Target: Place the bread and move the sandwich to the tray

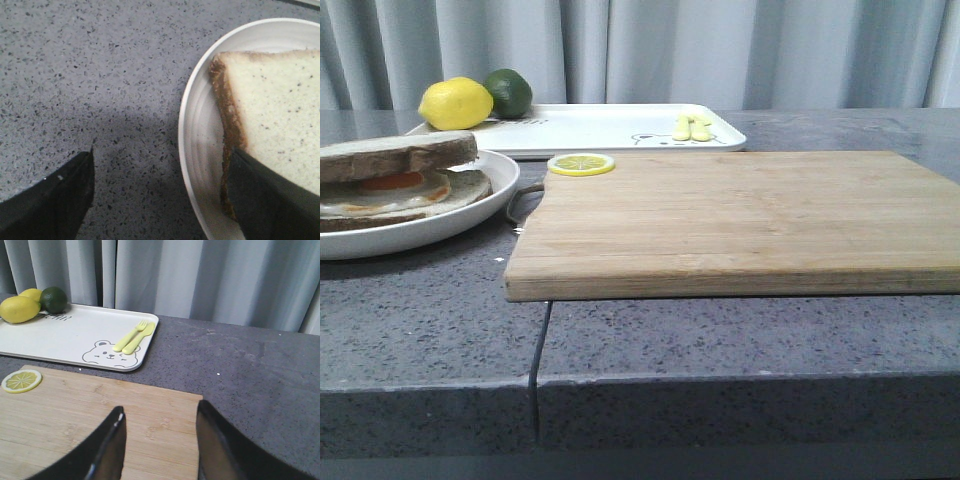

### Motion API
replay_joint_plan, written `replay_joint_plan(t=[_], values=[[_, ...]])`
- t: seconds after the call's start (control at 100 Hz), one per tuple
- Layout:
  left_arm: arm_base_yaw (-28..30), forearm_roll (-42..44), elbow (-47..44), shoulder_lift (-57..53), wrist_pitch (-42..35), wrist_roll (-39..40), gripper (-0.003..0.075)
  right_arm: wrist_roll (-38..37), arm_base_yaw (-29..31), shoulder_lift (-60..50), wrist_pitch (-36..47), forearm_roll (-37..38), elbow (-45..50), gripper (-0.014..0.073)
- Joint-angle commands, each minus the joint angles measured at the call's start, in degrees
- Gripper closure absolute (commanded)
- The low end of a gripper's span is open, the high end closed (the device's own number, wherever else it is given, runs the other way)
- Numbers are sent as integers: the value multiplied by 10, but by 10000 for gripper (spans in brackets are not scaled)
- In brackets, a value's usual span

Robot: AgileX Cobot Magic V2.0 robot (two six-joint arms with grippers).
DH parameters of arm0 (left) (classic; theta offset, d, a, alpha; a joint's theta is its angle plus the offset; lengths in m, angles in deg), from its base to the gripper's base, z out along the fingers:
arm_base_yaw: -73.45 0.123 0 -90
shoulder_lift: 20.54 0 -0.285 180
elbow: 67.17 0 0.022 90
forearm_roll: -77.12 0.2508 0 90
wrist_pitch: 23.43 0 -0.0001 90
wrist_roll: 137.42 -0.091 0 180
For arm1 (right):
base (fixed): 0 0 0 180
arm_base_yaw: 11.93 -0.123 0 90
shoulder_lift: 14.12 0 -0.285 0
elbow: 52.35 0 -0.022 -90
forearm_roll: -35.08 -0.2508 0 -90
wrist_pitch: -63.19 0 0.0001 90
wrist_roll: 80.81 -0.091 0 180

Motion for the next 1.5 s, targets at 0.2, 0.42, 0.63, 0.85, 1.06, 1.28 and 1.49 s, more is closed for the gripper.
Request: replay_joint_plan(t=[0.2, 0.42, 0.63, 0.85, 1.06, 1.28, 1.49], values=[[1, -9, 21, 12, -42, 5, 216, 2, 4, 0, 40, -2, -14, 244], [1, -11, 21, 32, -44, 5, 216, 2, 4, 0, 40, -2, -14, 244], [1, -19, 21, 55, -44, 5, 216, 2, 4, 0, 40, -2, -14, 244], [1, -19, 21, 67, -44, 5, 216, 2, 4, 0, 40, -2, -14, 244], [1, -19, 21, 67, -44, 5, 232, 2, 4, 0, 40, -2, -14, 244], [1, -20, 21, 67, -43, 5, 433, 2, 4, 0, 40, -2, -14, 244], [1, -27, 21, 67, -43, 5, 661, 2, 4, 0, 40, -2, -14, 244]])
